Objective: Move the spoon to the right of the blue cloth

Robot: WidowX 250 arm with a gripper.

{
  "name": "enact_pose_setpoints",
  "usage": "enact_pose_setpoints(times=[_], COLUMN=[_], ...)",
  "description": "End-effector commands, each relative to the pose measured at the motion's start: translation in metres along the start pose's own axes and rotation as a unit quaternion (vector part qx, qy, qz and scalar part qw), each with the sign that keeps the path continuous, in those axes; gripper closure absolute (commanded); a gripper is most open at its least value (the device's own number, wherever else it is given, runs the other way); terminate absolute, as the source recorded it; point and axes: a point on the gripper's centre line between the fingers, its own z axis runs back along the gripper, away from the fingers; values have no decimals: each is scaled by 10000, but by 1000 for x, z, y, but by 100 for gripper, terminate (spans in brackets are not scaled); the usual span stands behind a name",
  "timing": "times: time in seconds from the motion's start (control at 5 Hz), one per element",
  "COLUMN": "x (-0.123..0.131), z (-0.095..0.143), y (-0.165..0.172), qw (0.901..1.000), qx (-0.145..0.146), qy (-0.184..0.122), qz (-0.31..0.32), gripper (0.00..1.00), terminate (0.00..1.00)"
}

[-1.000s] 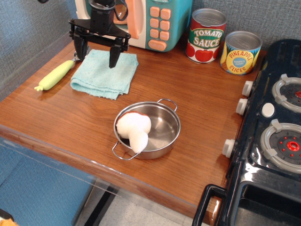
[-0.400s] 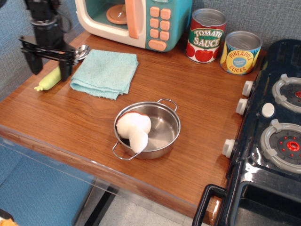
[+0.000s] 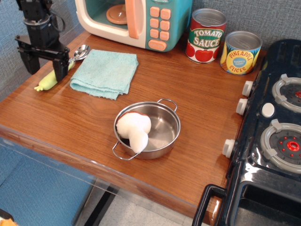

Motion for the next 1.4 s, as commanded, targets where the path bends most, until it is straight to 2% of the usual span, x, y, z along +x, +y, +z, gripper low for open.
enact_pose_setpoints(times=[0.0,0.2,0.4,0.6,0.8,1.0,1.2], x=[7,6,1,-5,-3,4,8], z=[-1,7,25,62,82,89,75], y=[4,5,8,2,-34,-85,-138], qw=[9997,9996,9982,9950,9948,9961,9967], qx=[147,161,258,200,172,-68,8], qy=[43,-49,-349,-675,-860,-866,-802], qz=[179,243,405,710,519,141,147], gripper=[0,100,100,100,100,100,100], terminate=[0,0,0,0,0,0,0])
